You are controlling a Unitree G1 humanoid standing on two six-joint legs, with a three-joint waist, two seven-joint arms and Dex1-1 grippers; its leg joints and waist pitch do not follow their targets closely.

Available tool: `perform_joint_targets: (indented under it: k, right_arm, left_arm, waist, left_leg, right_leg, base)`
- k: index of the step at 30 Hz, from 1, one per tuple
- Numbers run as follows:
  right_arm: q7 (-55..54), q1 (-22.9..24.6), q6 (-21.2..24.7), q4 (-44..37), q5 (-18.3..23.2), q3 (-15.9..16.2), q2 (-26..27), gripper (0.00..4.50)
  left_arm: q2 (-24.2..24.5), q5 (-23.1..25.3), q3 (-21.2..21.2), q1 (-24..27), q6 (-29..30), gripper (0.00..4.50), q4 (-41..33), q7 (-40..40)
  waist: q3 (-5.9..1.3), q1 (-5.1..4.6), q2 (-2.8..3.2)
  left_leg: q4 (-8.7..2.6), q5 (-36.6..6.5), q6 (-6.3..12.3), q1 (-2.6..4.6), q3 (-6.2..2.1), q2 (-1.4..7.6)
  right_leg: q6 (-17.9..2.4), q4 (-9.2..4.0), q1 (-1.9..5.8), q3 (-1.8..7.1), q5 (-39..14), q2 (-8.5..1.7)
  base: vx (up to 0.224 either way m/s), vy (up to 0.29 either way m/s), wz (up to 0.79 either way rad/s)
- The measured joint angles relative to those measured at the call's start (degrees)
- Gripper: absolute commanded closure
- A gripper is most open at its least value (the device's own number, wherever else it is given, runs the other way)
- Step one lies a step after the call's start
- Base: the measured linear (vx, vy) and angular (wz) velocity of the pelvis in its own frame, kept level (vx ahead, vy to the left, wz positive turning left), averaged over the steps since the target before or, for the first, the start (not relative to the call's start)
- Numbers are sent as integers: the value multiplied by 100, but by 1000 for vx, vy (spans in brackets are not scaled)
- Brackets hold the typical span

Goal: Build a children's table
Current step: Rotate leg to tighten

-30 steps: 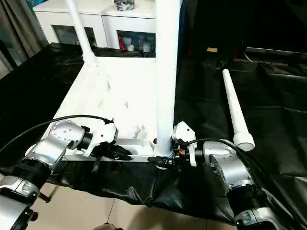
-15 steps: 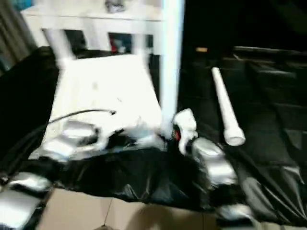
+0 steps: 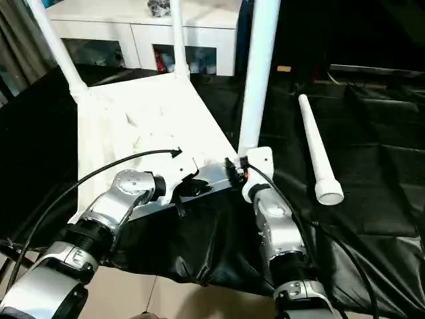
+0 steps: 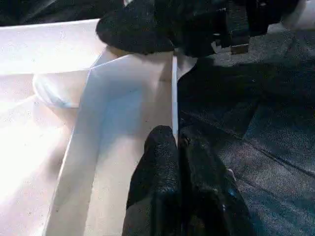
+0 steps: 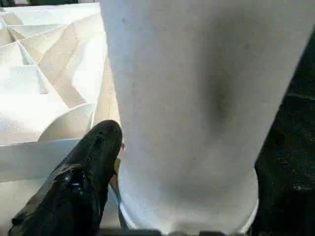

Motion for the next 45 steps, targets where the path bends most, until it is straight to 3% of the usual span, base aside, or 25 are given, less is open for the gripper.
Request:
perform_joint_targets:
  k: [4, 13, 16, 18, 21, 22, 26, 28, 33, 37, 41, 45]
  right_arm:
    - [1076, 48, -7, -68, 124, 232, -417, 61]
    - [4069, 385, 294, -901, 608, 1020, -1548, 61]
    - [4599, 392, 323, -957, 686, 1153, -1725, 61]
    - [4872, 392, 336, -987, 707, 1244, -1832, 94]
    - [5164, 388, 460, -1059, 736, 1289, -1949, 97]
    - [5306, 380, 519, -1105, 748, 1330, -2006, 122]
    - [5559, 375, 599, -1166, 782, 1412, -2080, 142]
    - [5565, 376, 599, -1168, 782, 1413, -2075, 166]
    - [5283, 471, 623, -1244, 747, 1337, -1962, 176]
    - [3928, 576, 695, -1175, 605, 931, -1438, 178]
    - [1764, 530, 641, -905, 344, 355, -651, 178]
    - [613, 483, 555, -843, 141, 205, -314, 178]
  left_arm:
    - [259, -87, -9, 27, -171, 450, -44, -470]
    - [1021, -458, -80, 142, -656, 450, -115, -2160]
    - [1120, -458, -117, 142, -760, 450, -110, -2463]
    - [1178, -459, -152, 141, -791, 450, -110, -2625]
    - [1214, -482, -193, 141, -819, 450, -110, -2814]
    - [1240, -500, -207, 141, -843, 450, -110, -2899]
    - [1295, -507, -237, 141, -923, 450, -110, -3096]
    - [1298, -507, -237, 141, -935, 450, -109, -3102]
    - [1290, -492, -206, 141, -908, 450, -79, -3005]
    - [1087, -317, -102, 38, -709, 450, 81, -2237]
    - [512, -179, -13, 5, -174, 450, 60, -1142]
    - [168, -77, -19, 60, 143, 450, -131, -555]
  waist:
    - [2, -24, 0]
    - [2, 116, 5]
    - [2, 146, 4]
    - [2, 154, 4]
    - [1, 177, 5]
    - [1, 185, 3]
    - [1, 217, 3]
    - [1, 223, 3]
    - [-1, 214, 0]
    - [-1, 146, -1]
    - [-1, 10, -5]
    - [-5, -8, 0]
  left_leg:
    - [-10, 0, 1, -10, -1, 2]
    - [5, -7, 31, -46, -2, 4]
    - [18, -17, 19, -46, 0, 4]
    - [19, -17, 18, -45, 0, 4]
    - [19, -17, 18, -46, 0, 4]
    - [19, -17, 18, -46, 0, 4]
    - [20, -16, 20, -50, 0, 4]
    - [21, -16, 20, -50, 0, 5]
    - [20, -16, 18, -45, 0, 6]
    - [24, -6, 2, -15, 0, 8]
    - [28, -4, -2, 10, -1, 6]
    - [21, -5, -3, 11, 0, 3]
  right_leg:
    - [-20, 4, -11, -5, 12, 0]
    - [-25, 6, -29, -7, 5, 0]
    - [-27, 8, -26, -1, 7, 0]
    - [-27, 9, -25, 0, 8, 0]
    - [-27, 11, -23, 1, 7, 0]
    - [-26, 11, -22, 2, 7, 0]
    - [-24, 11, -23, 2, 6, 0]
    - [-24, 11, -23, 2, 6, 0]
    - [-24, 15, -22, 1, 6, 0]
    - [5, 16, -1, 2, -10, 0]
    - [9, 2, 20, 2, -13, -3]
    - [9, 1, 21, 7, -13, -2]
  base:
    - [0, 0, 0]
    - [0, 0, 0]
    - [0, 0, 0]
    - [0, 0, 0]
    - [0, 0, 0]
    - [0, 0, 0]
    - [0, 0, 0]
    - [0, 0, 0]
    - [0, 0, 0]
    - [0, 0, 0]
    - [0, 0, 0]
    - [0, 0, 0]
